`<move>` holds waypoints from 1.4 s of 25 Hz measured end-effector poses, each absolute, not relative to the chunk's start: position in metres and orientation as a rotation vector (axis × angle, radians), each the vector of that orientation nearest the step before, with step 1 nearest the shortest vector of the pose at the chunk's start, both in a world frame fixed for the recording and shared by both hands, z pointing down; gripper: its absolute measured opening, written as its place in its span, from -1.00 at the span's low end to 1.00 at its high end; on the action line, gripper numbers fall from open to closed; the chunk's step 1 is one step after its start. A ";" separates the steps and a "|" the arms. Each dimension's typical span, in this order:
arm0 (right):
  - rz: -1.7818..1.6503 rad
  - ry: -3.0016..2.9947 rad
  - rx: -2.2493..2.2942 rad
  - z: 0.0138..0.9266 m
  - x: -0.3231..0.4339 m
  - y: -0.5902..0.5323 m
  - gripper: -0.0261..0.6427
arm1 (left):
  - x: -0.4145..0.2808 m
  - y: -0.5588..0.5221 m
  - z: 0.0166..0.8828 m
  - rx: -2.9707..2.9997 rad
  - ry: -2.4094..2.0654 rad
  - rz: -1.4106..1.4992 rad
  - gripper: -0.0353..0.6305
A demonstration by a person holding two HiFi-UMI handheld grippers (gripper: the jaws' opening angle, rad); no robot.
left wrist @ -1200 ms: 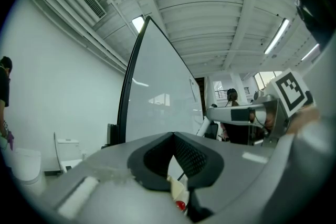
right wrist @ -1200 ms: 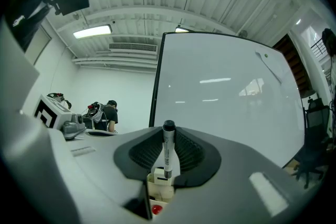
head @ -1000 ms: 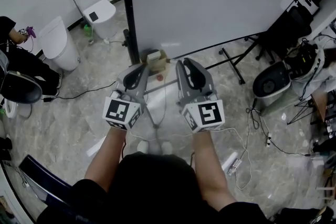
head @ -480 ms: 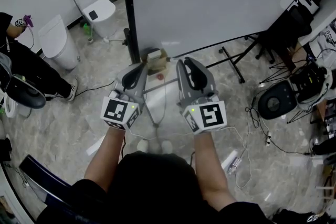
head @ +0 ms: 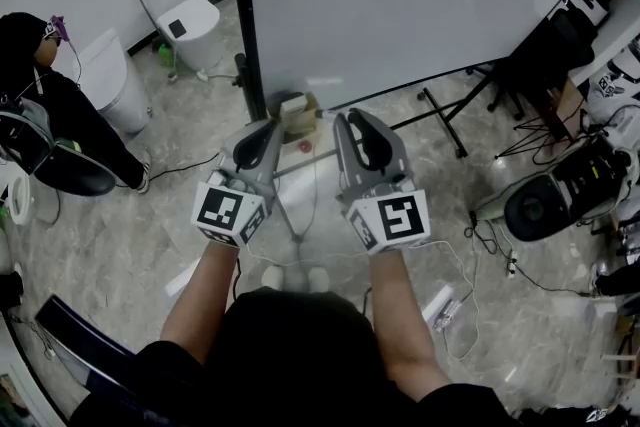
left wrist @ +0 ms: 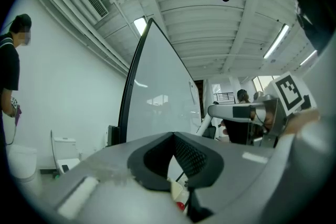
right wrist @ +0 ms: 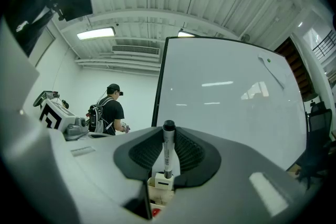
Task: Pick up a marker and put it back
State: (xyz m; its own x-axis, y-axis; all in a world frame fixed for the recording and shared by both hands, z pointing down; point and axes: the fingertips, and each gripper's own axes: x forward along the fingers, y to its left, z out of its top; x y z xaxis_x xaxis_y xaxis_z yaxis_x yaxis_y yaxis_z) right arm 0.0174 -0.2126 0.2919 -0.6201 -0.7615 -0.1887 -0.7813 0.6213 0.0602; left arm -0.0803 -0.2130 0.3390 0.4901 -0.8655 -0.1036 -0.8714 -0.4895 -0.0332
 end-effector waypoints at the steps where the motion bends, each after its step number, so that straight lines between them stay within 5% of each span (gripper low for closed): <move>1: 0.203 2.700 -1.293 0.294 0.017 -0.213 -0.70 | -0.080 -0.213 0.341 -2.640 1.544 0.105 -0.88; 35: 0.006 2.808 -1.326 0.373 0.007 -0.265 -0.70 | -0.079 -0.253 0.388 -2.679 1.617 0.008 -0.88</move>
State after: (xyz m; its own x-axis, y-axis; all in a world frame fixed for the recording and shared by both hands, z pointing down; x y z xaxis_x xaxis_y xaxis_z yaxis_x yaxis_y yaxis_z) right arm 0.0071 -0.2649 0.3732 -0.6350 -0.7717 -0.0346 -0.7719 0.6357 -0.0120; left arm -0.0792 -0.2526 0.3884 0.4660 -0.8847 -0.0108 -0.8848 -0.4659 -0.0084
